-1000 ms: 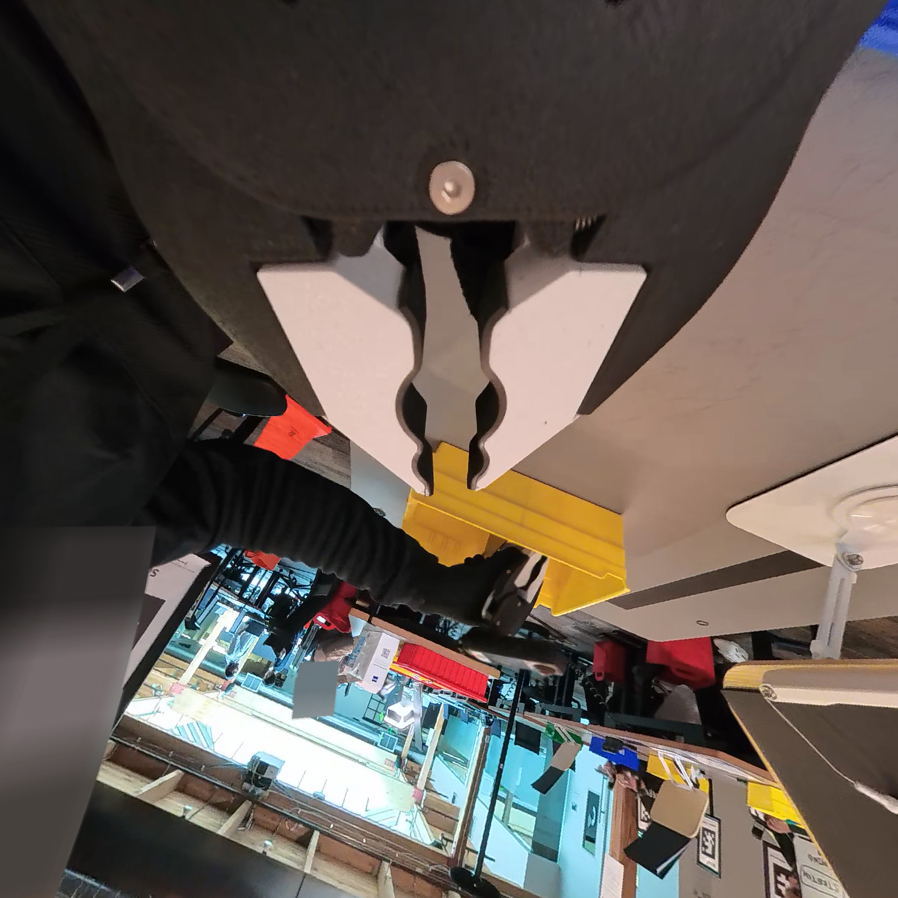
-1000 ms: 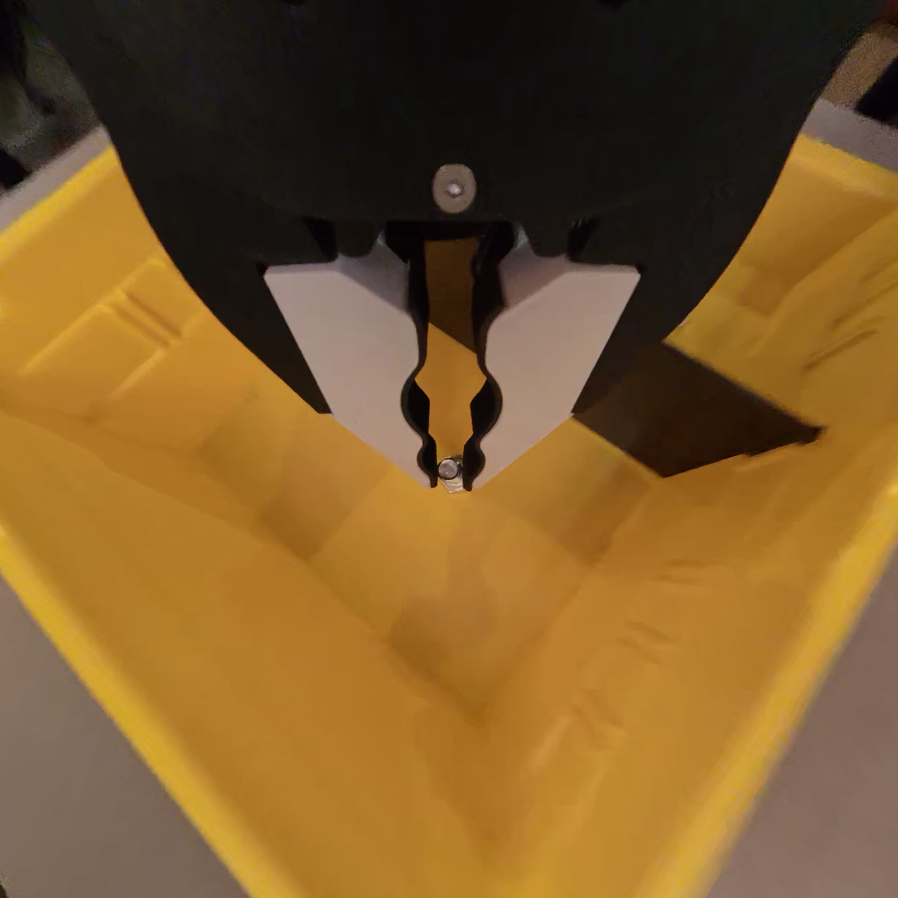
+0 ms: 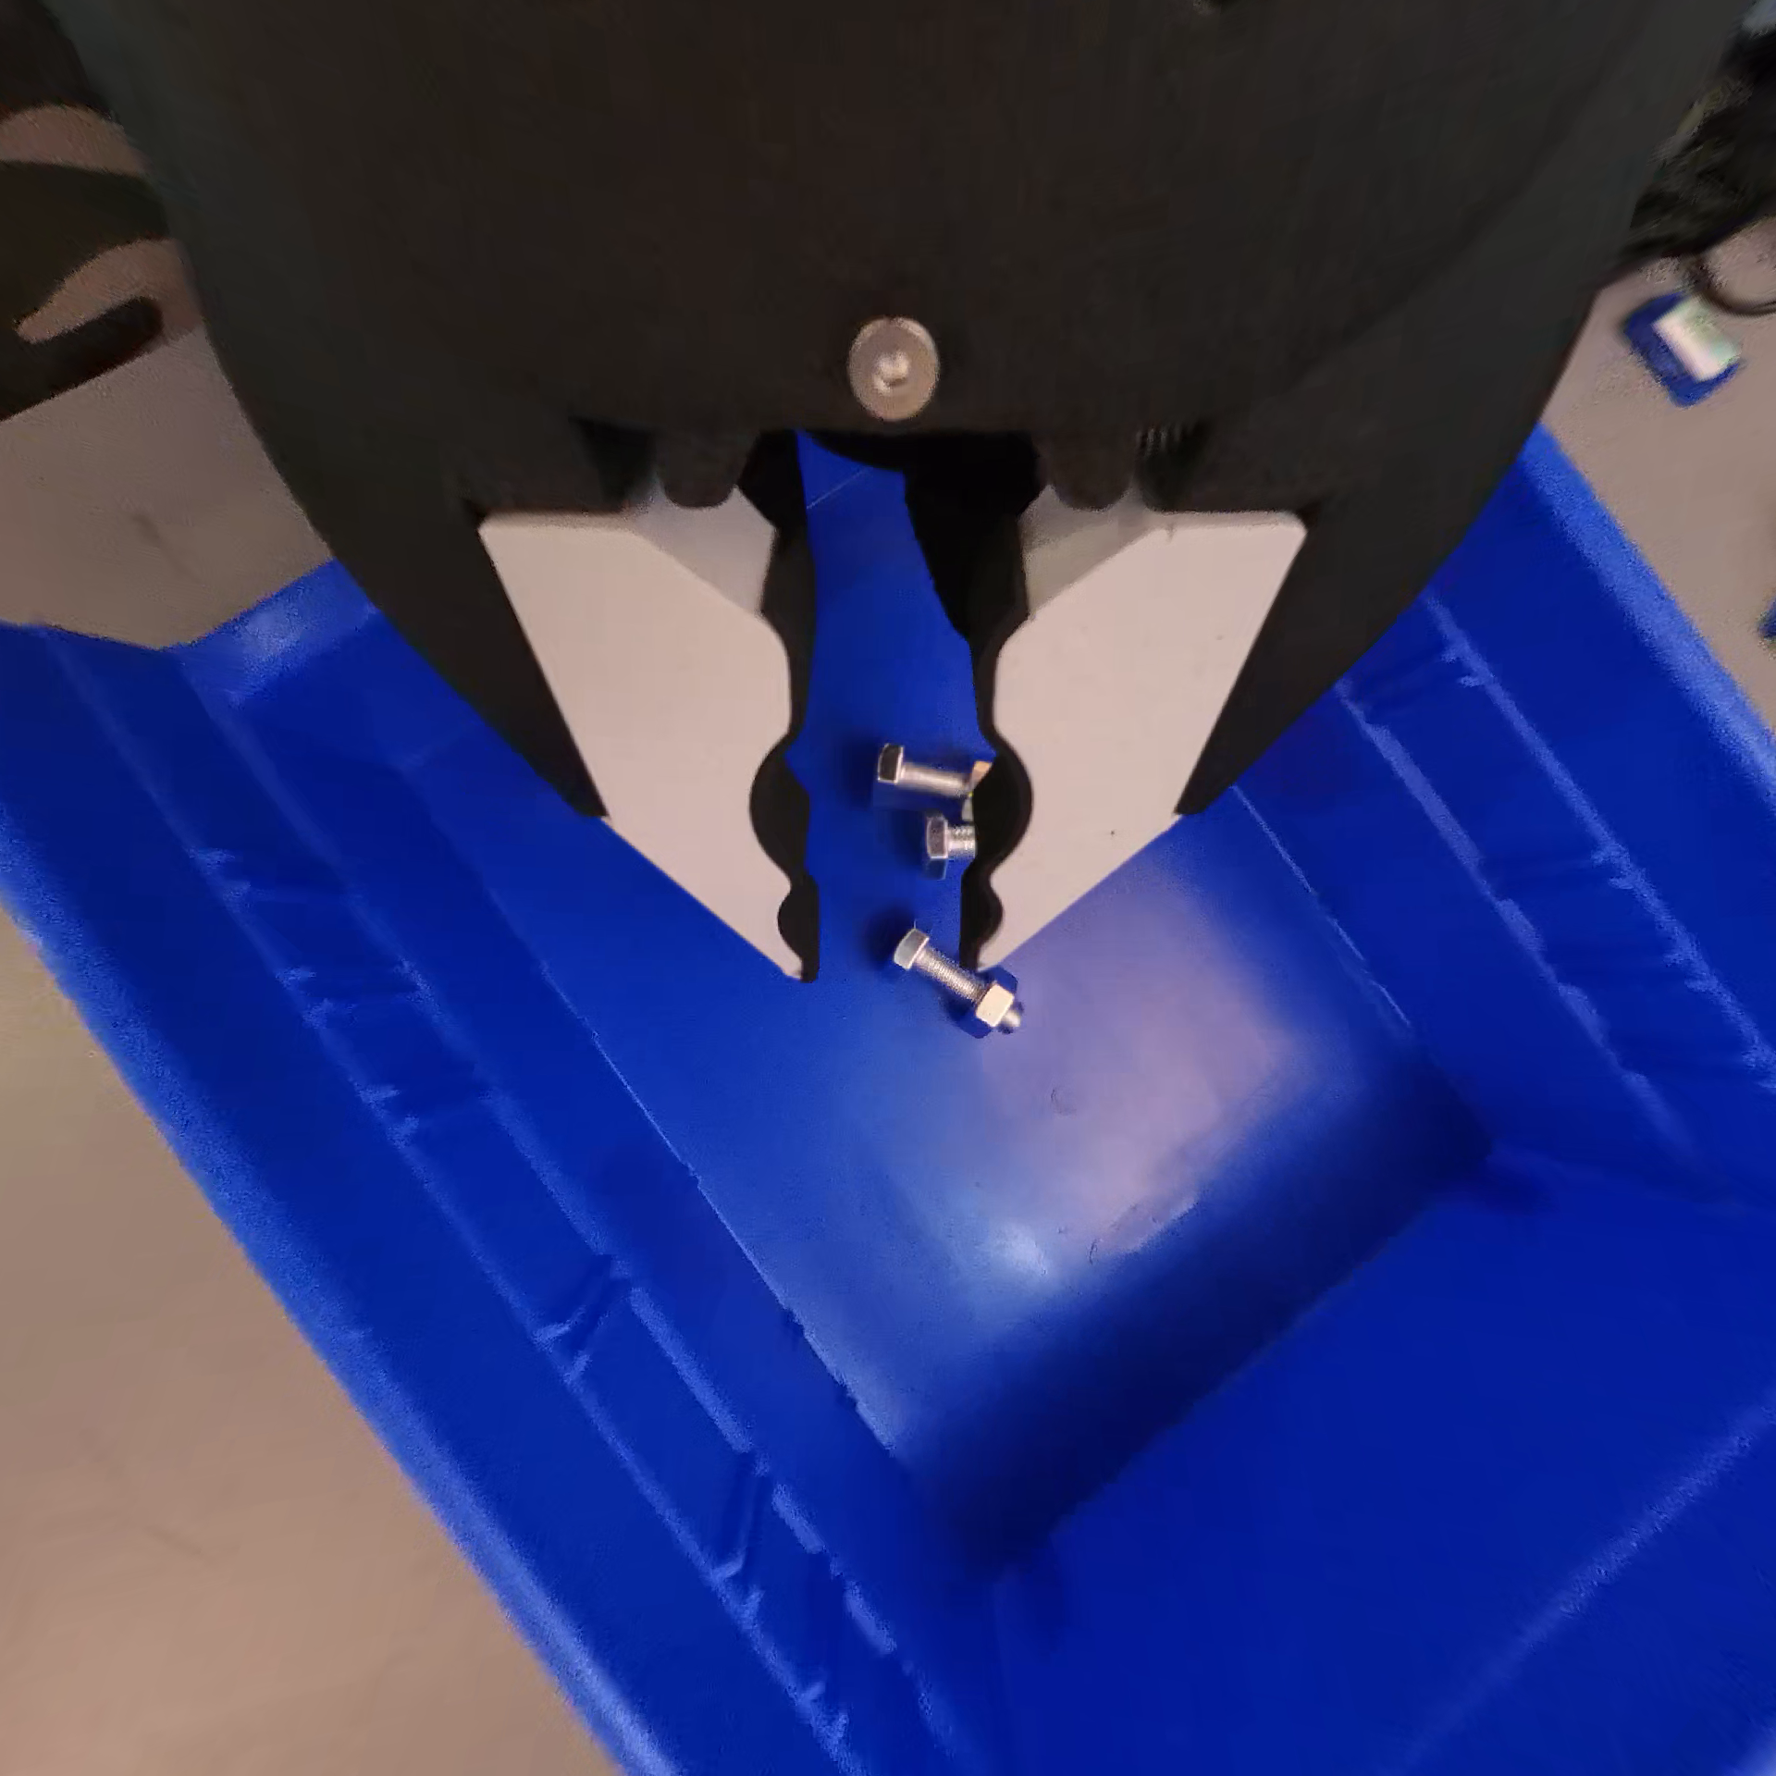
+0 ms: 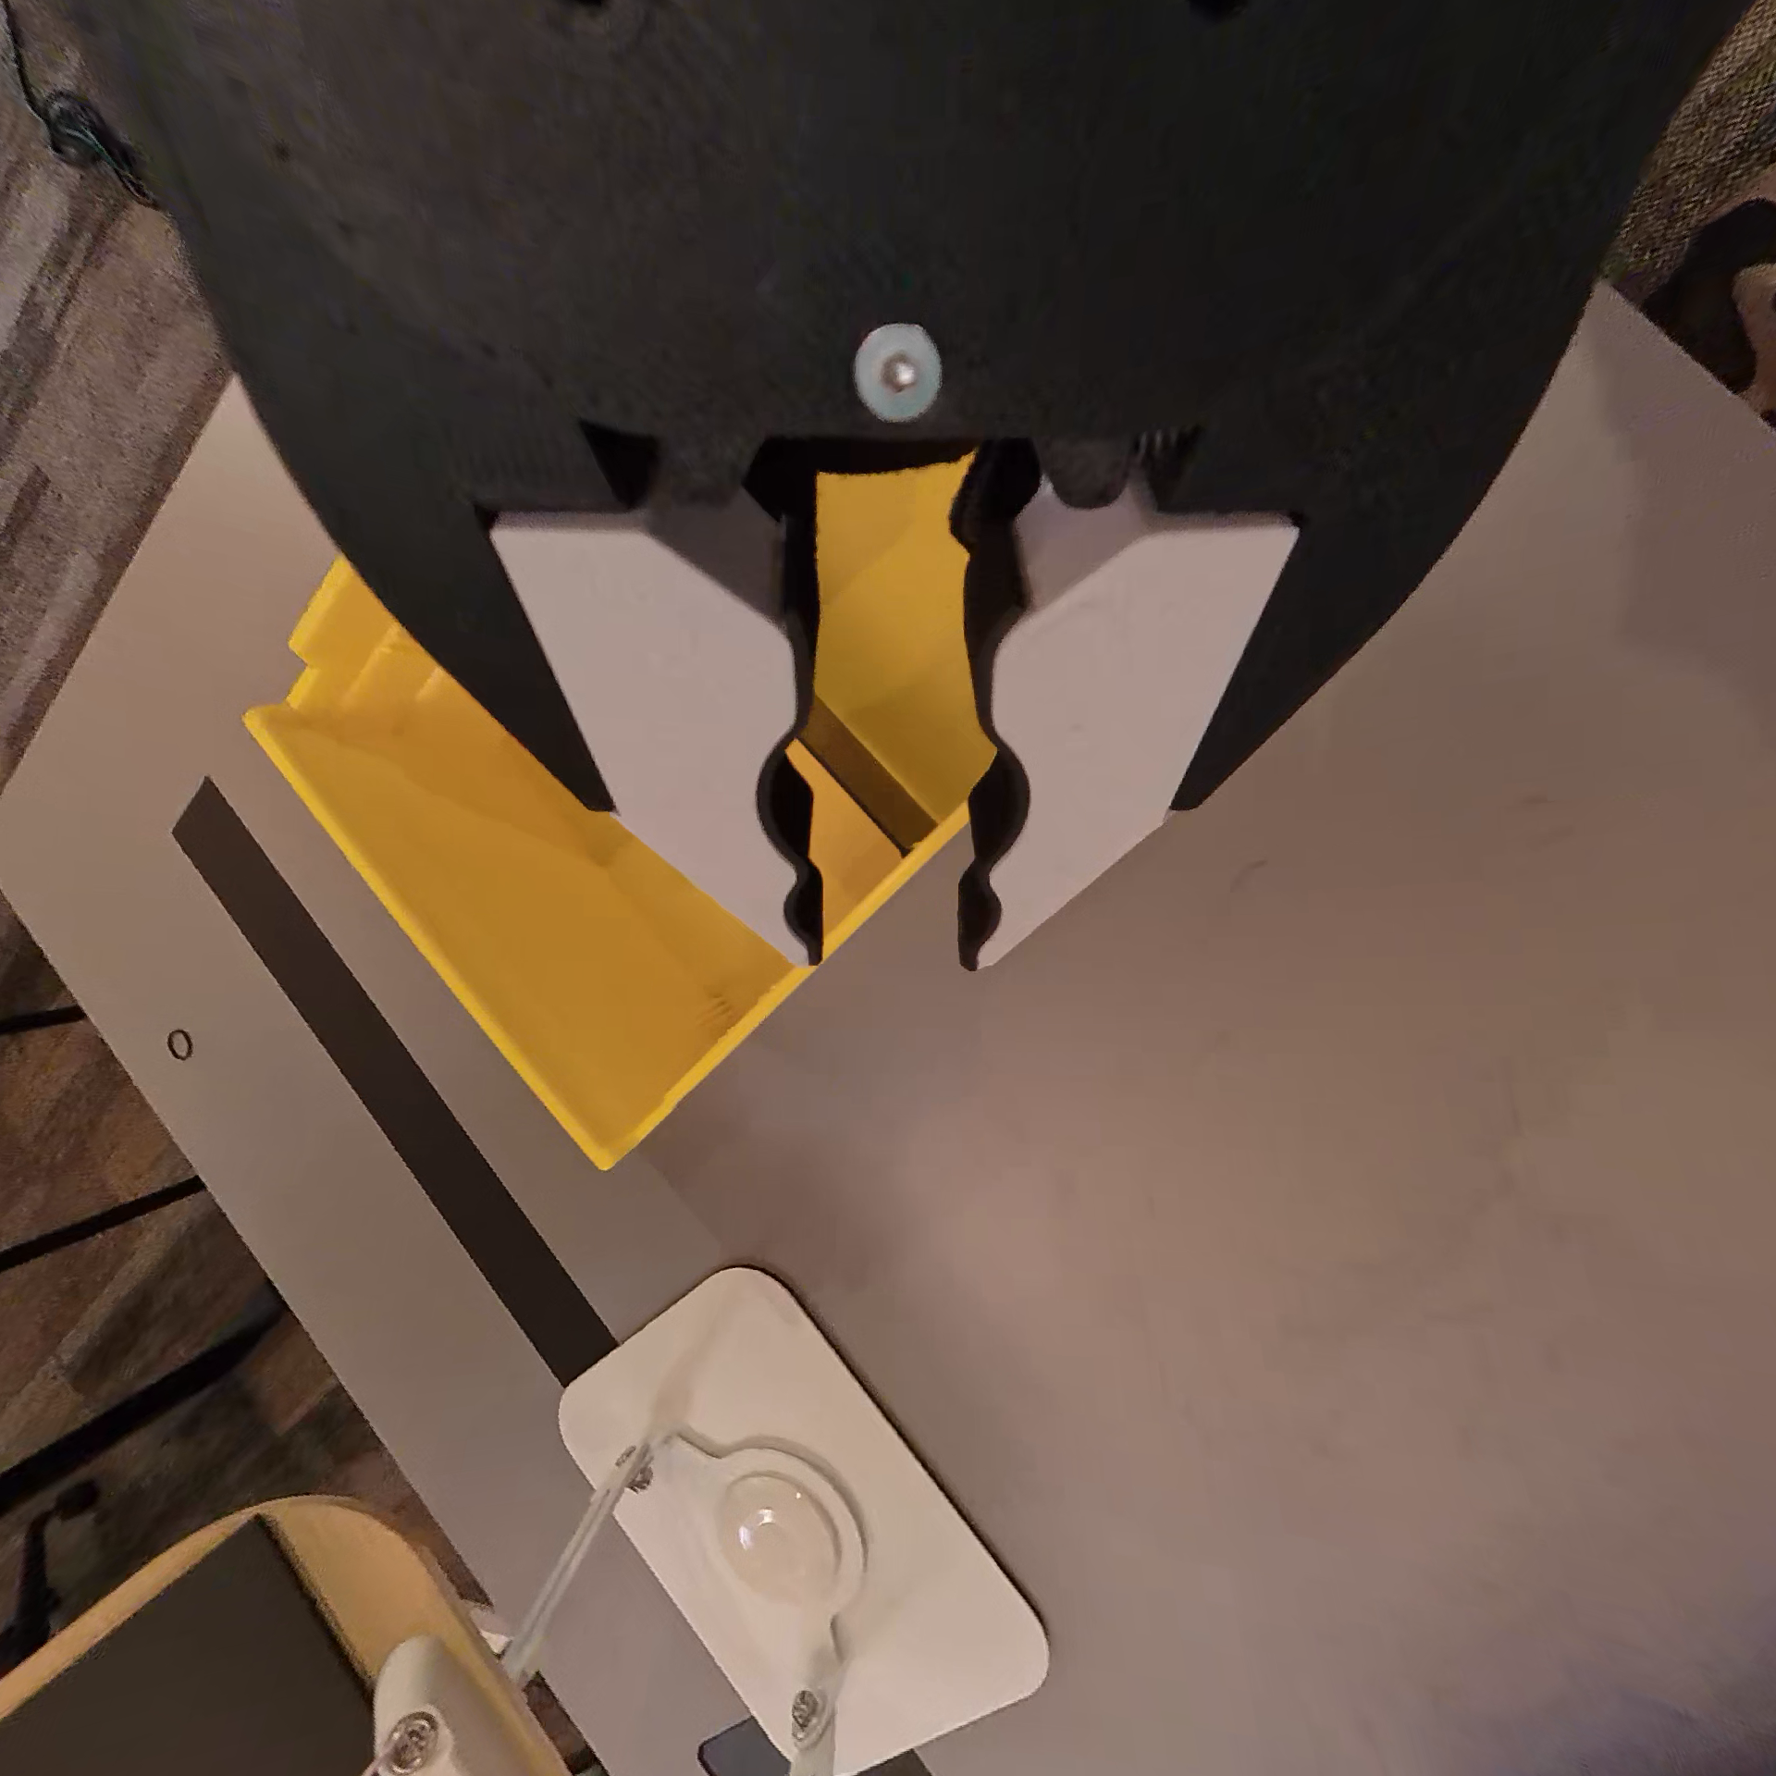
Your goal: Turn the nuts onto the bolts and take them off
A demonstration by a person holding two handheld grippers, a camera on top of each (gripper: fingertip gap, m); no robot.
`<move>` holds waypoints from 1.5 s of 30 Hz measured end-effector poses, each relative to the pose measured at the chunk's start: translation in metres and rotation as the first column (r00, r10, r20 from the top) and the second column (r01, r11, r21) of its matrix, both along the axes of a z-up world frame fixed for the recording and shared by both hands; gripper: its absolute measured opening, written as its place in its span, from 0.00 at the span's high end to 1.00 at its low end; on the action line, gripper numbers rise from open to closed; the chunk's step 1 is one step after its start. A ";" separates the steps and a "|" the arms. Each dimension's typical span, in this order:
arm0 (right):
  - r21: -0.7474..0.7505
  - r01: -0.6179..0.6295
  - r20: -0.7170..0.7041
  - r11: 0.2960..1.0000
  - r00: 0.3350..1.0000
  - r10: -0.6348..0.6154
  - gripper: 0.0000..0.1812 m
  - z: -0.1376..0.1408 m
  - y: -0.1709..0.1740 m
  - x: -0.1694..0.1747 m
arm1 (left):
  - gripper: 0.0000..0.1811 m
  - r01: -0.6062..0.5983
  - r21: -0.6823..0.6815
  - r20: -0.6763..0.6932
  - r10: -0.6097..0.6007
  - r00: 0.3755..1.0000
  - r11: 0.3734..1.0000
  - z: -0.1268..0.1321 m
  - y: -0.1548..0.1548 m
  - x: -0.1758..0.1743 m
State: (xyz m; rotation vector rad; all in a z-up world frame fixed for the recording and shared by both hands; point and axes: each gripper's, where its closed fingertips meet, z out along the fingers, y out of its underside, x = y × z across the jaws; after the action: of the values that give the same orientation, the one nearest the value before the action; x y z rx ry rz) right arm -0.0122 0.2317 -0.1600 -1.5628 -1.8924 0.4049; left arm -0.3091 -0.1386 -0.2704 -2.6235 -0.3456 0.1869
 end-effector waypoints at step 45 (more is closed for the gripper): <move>-0.457 -0.531 -0.538 0.714 0.804 0.254 0.85 0.070 -0.240 -0.096 | 0.96 0.644 0.173 -0.778 -0.298 0.554 0.745 0.156 0.131 0.184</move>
State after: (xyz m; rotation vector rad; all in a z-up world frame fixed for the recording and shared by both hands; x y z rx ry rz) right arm -0.1080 -0.0081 -0.0898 -1.2132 -1.8061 1.5509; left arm -0.1254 -0.0080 -0.1140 -1.8737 0.5704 0.8025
